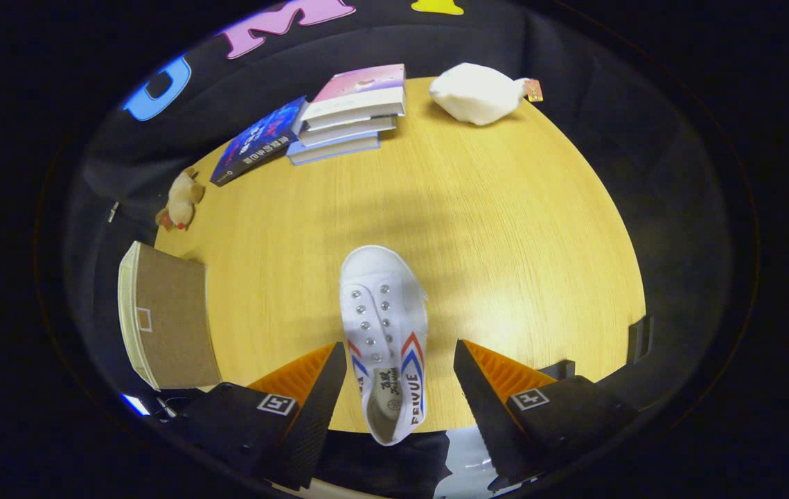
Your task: Open the storage box then place both shoes into the box .Put the left shoe in first, then the right shoe, with the right side of both shoes facing outward in a uniform manner.
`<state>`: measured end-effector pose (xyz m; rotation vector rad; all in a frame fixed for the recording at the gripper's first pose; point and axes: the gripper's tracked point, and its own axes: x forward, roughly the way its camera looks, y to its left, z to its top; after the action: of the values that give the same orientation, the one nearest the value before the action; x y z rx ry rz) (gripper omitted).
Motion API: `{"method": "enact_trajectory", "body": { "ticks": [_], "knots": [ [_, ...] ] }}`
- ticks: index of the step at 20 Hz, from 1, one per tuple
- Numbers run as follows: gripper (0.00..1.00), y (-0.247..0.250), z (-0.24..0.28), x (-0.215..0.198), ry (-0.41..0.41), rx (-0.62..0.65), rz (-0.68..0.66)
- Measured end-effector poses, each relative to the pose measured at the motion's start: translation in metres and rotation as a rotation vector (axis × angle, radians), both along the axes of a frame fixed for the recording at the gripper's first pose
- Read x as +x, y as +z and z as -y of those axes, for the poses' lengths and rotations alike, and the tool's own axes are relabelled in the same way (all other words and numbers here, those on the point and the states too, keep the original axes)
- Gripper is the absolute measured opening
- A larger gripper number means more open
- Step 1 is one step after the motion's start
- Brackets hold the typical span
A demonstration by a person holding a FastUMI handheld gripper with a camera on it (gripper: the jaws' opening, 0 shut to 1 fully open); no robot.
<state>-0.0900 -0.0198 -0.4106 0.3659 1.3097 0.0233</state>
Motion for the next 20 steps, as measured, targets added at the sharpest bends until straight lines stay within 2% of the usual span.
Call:
{"method": "enact_trajectory", "body": {
  "ticks": [3,4,6,9,10,13,14,15,16,20],
  "knots": [
    [0.94,-0.029,-0.001,-0.005,-0.008,0.010,-0.059],
    [0.89,-0.037,-0.004,-0.007,-0.004,0.019,-0.081],
    [0.88,-0.047,-0.012,-0.009,-0.002,0.050,-0.105],
    [0.73,-0.053,-0.023,-0.008,-0.004,0.101,-0.129],
    [0.62,-0.054,-0.022,-0.007,0.000,0.103,-0.132],
    [0.57,-0.058,-0.014,-0.012,0.050,0.078,-0.136],
    [0.34,-0.059,-0.015,-0.007,0.065,0.074,-0.119],
    [0.28,-0.057,-0.012,-0.006,0.079,0.076,-0.101],
    [0.18,-0.056,-0.012,-0.007,0.079,0.091,-0.092],
    [0.15,-0.043,-0.015,-0.010,0.006,0.182,-0.084]
  ]
}}
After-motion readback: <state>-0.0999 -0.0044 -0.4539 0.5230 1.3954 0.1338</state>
